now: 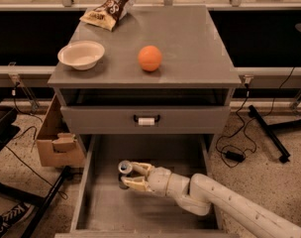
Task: Place redbull can into middle drawer
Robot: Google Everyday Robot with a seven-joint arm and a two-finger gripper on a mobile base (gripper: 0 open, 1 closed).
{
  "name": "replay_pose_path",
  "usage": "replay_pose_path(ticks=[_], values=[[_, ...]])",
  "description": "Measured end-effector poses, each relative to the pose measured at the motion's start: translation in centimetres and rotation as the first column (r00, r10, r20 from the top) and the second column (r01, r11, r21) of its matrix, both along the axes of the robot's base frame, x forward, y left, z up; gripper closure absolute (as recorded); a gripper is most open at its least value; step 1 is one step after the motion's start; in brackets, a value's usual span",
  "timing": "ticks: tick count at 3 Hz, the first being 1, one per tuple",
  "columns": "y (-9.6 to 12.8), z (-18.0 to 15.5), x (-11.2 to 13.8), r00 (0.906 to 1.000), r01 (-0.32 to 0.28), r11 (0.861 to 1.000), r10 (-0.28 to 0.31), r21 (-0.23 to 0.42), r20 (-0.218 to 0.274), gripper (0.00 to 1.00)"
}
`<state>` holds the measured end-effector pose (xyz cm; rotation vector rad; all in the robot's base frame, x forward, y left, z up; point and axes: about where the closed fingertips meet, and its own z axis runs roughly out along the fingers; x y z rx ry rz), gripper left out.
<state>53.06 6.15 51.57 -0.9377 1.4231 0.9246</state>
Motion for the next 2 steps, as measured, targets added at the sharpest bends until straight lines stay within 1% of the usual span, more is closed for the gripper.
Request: replay_pose_path(ticks=[1, 2], values=[[3.1, -2.9, -1.8, 0.9991, -0.035, 0.998, 0.036, -0.05, 0.021, 1.0], [4.7, -4.5, -2.8, 0.9984, -0.046, 0.996, 0.049, -0.079, 0.03, 1.0]])
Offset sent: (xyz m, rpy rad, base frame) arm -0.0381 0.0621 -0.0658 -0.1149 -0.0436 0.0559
